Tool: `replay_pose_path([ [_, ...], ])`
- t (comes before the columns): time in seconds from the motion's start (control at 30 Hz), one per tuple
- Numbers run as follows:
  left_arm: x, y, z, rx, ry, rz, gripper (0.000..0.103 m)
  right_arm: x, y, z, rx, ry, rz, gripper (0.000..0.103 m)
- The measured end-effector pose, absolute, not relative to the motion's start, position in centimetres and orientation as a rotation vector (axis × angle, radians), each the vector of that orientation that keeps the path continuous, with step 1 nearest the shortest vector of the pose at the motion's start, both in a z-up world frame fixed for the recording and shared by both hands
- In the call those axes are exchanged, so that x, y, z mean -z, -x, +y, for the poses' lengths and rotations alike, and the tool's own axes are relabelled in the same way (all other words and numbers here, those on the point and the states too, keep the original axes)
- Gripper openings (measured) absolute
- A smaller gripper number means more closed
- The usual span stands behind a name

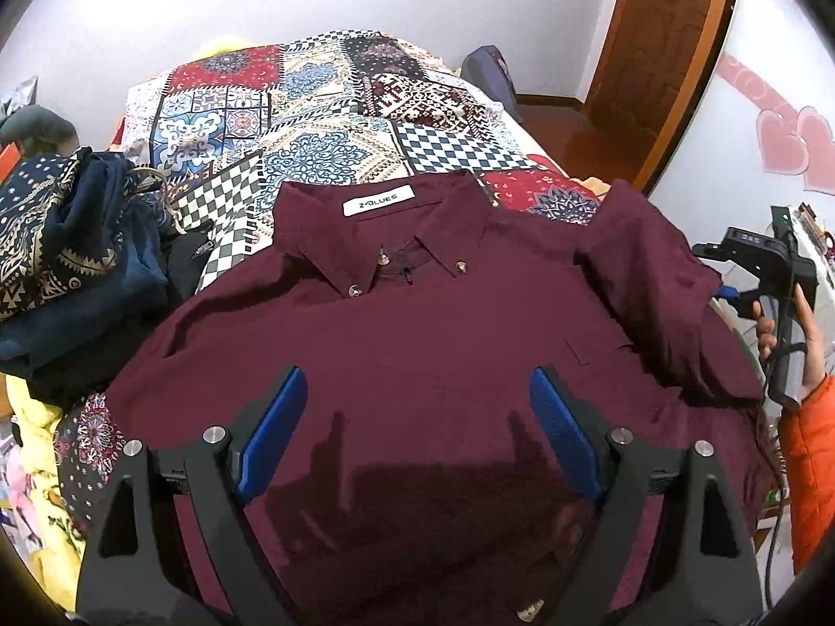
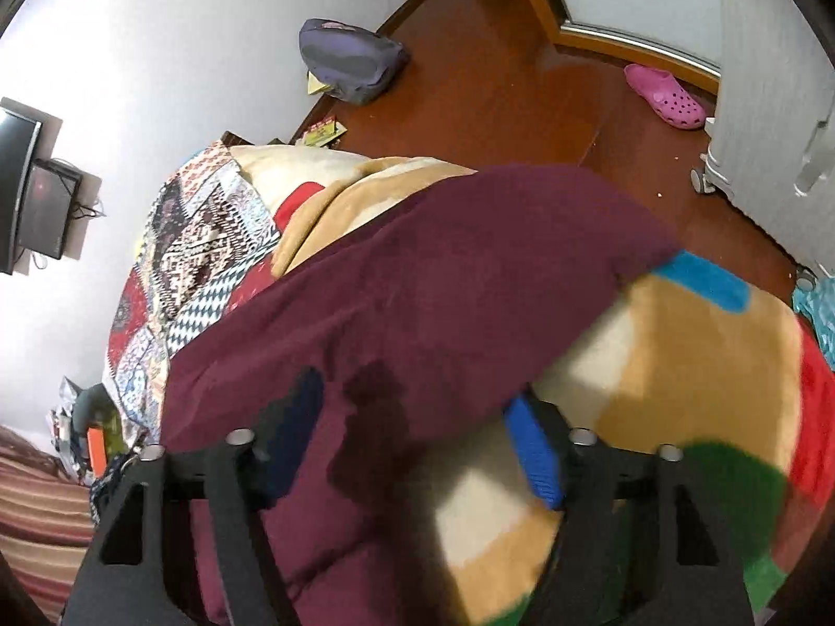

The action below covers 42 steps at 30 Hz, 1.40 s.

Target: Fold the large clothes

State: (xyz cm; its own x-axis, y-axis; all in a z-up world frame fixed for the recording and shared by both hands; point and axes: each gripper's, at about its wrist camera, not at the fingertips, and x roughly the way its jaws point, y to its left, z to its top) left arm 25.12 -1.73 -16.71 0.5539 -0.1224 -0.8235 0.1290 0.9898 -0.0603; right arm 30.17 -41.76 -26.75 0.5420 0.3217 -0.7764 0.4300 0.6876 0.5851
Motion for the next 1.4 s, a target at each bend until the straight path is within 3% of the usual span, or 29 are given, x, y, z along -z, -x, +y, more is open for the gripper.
replay_pose_path([
  [0.03, 16.7, -25.2, -1.7, 0.145, -0.011, 0.972, 0.087, 27.1, -30.5, -41.8, 0.078, -0.845, 1.040, 0.049],
  [0.1, 16.7, -25.4, -1.8, 0.141, -0.014, 0.971, 0.087, 27.7, -31.1, -41.6, 0.078, -0.826, 1.066, 0.019],
  [0.2, 16.4, -25.5, -1.6, 0.136, -0.008, 0.963, 0.087, 26.2, -30.9, -40.7, 0.082, -0.737, 1.044, 0.011],
  [0.67, 12.1, -22.9, 1.9, 0.086, 0.018, 0.840, 0.087, 7.1, -26.7, -31.0, -0.188, -0.424, 0.700, 0.009],
  [0.87, 10.2, -20.9, 5.7, 0.043, 0.060, 0.784, 0.087, 2.8, -24.6, -22.0, -0.412, -0.323, 0.660, 0.009],
  [1.03, 9.7, -18.9, 9.5, -0.010, 0.093, 0.762, 0.088, 4.4, -24.3, -13.4, -0.550, -0.226, 0.731, 0.009],
  [1.23, 10.4, -16.5, 13.4, -0.080, 0.111, 0.778, 0.088, 10.9, -23.2, -4.5, -0.667, -0.097, 0.948, 0.010],
  [1.4, 11.8, -15.4, 15.2, -0.118, 0.129, 0.812, 0.088, 16.9, -23.0, -0.7, -0.696, -0.024, 1.189, 0.019],
])
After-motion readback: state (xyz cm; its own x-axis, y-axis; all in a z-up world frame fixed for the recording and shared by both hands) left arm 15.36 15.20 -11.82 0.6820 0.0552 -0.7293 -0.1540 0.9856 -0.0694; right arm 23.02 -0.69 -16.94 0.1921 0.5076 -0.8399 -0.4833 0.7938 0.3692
